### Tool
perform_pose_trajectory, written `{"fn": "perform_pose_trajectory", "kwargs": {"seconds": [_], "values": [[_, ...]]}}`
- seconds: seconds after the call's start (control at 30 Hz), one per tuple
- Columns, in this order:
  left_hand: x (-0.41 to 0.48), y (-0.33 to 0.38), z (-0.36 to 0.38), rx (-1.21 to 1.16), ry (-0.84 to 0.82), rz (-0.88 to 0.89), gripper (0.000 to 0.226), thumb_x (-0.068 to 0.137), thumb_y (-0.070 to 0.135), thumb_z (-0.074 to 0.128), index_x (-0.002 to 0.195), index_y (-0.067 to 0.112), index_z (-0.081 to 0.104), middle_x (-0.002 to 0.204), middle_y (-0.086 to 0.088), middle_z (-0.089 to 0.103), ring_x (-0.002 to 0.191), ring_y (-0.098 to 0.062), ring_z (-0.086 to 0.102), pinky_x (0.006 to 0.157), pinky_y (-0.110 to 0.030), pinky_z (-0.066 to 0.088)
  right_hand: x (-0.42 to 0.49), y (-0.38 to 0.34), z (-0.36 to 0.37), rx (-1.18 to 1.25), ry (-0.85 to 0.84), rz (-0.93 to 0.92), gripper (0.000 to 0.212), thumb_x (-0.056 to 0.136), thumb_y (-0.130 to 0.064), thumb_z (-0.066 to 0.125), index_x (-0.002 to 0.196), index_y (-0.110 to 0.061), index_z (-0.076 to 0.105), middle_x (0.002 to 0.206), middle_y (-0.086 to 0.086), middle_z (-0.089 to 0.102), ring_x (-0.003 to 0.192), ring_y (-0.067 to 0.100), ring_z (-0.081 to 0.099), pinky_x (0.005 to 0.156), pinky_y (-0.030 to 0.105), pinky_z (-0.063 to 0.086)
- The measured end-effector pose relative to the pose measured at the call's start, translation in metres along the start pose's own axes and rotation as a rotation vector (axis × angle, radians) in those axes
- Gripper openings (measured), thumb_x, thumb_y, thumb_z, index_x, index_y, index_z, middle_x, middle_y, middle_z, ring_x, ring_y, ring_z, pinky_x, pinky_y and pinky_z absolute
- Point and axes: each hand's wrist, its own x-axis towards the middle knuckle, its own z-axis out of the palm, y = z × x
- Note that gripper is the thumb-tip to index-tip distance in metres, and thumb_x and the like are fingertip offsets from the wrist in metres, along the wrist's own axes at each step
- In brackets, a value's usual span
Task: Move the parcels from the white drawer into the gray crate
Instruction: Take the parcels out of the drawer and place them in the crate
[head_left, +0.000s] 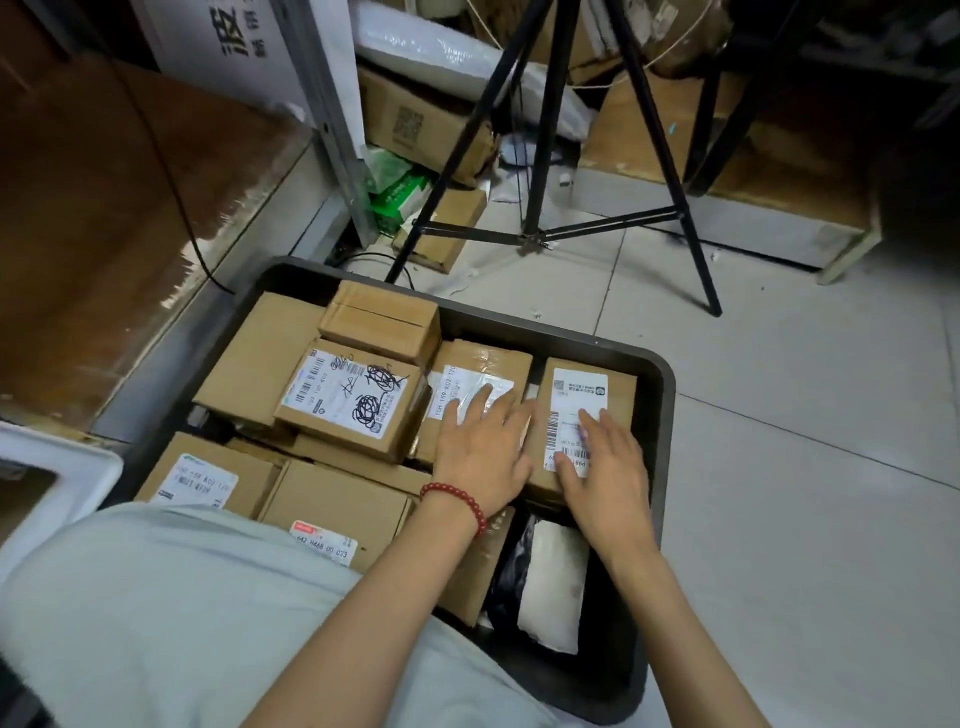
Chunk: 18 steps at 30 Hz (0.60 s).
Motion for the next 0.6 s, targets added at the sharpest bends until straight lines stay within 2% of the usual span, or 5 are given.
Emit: {"fn": "perform_pose_trajectory", "kwargs": {"seconds": [0.17, 0.3, 0.47, 0.6], "values": [[-0.016, -0.034, -0.034, 0.024, 0.133, -0.115, 0.059, 0.094, 0.043, 0.044, 0.147, 0.024, 0.026, 0.152, 0.003, 0.031, 0.141, -0.020, 0.023, 0.113, -0.045, 0.023, 0.000, -0.035, -0.012, -0.053, 0.021, -0.151, 0.062, 0.094, -0.045, 0.053, 0.147, -0.017, 0.036, 0.155, 0.006, 0.033, 0.145, 0.022, 0.025, 0.120, 0.038, 0.019], [-0.042, -0.074, -0.079, 0.048, 0.240, -0.254, 0.053, 0.094, 0.045, 0.043, 0.142, 0.024, 0.034, 0.144, 0.002, 0.042, 0.133, -0.020, 0.035, 0.106, -0.043, 0.033, 0.011, -0.100, -0.025, -0.062, 0.035, -0.357, 0.067, 0.092, -0.054, 0.050, 0.148, -0.021, 0.033, 0.152, 0.004, 0.038, 0.141, 0.021, 0.031, 0.115, 0.042, 0.027], [-0.116, -0.139, -0.126, 0.051, 0.383, -0.536, 0.048, 0.095, 0.045, 0.044, 0.138, 0.026, 0.041, 0.141, 0.004, 0.047, 0.130, -0.019, 0.038, 0.104, -0.042, 0.031, -0.005, -0.206, -0.025, -0.077, 0.053, -0.668, 0.068, 0.091, -0.060, 0.045, 0.148, -0.025, 0.032, 0.148, -0.001, 0.042, 0.136, 0.018, 0.037, 0.112, 0.040, 0.033], [-0.191, -0.179, -0.135, -0.003, 0.461, -0.777, 0.049, 0.094, 0.048, 0.045, 0.137, 0.025, 0.044, 0.137, 0.002, 0.051, 0.128, -0.023, 0.042, 0.101, -0.042, 0.035, -0.052, -0.288, -0.001, -0.043, -0.009, -0.910, 0.067, 0.092, -0.060, 0.045, 0.146, -0.022, 0.035, 0.146, -0.003, 0.045, 0.135, 0.017, 0.039, 0.107, 0.034, 0.033]]}}
